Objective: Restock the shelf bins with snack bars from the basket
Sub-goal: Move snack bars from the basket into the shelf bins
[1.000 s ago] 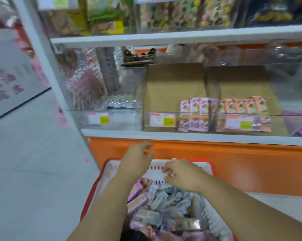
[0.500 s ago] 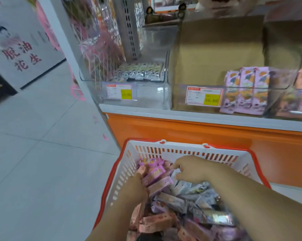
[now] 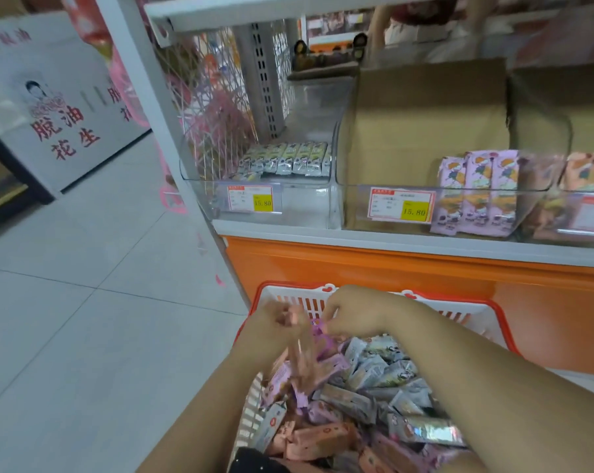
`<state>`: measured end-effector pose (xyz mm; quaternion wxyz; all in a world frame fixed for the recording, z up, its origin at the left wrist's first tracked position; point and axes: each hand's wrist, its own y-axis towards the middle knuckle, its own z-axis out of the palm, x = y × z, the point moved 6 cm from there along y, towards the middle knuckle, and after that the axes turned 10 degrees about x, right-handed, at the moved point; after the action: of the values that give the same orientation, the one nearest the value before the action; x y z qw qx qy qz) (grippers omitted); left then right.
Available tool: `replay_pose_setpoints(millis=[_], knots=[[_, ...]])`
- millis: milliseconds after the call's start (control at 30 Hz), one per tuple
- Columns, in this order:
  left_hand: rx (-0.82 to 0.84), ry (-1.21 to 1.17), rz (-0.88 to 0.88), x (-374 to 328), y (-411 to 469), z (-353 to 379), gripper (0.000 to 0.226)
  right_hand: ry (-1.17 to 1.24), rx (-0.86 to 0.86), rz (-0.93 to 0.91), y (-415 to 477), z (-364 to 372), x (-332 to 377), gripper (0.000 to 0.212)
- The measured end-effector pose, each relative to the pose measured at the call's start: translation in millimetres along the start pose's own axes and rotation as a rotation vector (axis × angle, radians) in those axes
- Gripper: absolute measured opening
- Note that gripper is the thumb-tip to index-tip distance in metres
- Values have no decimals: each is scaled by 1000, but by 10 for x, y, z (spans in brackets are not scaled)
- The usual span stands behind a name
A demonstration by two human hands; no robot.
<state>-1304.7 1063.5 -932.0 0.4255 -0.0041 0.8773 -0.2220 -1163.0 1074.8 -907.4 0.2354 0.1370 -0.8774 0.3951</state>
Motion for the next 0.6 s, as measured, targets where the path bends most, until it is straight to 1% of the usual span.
replay_pose_setpoints(millis=[67, 133, 167, 200, 300, 367, 400, 433, 500, 533, 600], knots=[[-26, -95, 61, -291, -77, -105, 6, 61, -36, -28, -165, -47, 39, 25], [-62, -202, 124, -537, -176, -154, 23, 119, -150, -68, -454, -132, 83, 35], [-62, -267, 141, -652, -218, -141, 24, 139, -239, -81, -614, -180, 90, 40], [-59, -328, 159, -777, -259, -101, 21, 167, -334, -93, -784, -215, 87, 42], [3, -524, 226, -1192, -375, 93, 7, 277, -582, -158, -1263, -314, 2, 39], [70, -617, 310, -1495, -484, 237, 5, 351, -660, -190, -1521, -381, -119, 32], [108, -680, 344, -1628, -527, 301, 6, 440, -673, -211, -1634, -413, -203, 28], [159, -752, 371, -1752, -578, 370, 9, 579, -662, -245, -1750, -432, -285, 23], [267, -867, 412, -1953, -637, 514, 14, 938, -603, -368, -1977, -439, -422, 12], [311, -905, 431, -2047, -670, 586, 19, 1101, -564, -434, -2085, -431, -469, 11], [373, -941, 452, -2217, -730, 735, 32, 1323, -514, -495, -2301, -422, -568, 17]])
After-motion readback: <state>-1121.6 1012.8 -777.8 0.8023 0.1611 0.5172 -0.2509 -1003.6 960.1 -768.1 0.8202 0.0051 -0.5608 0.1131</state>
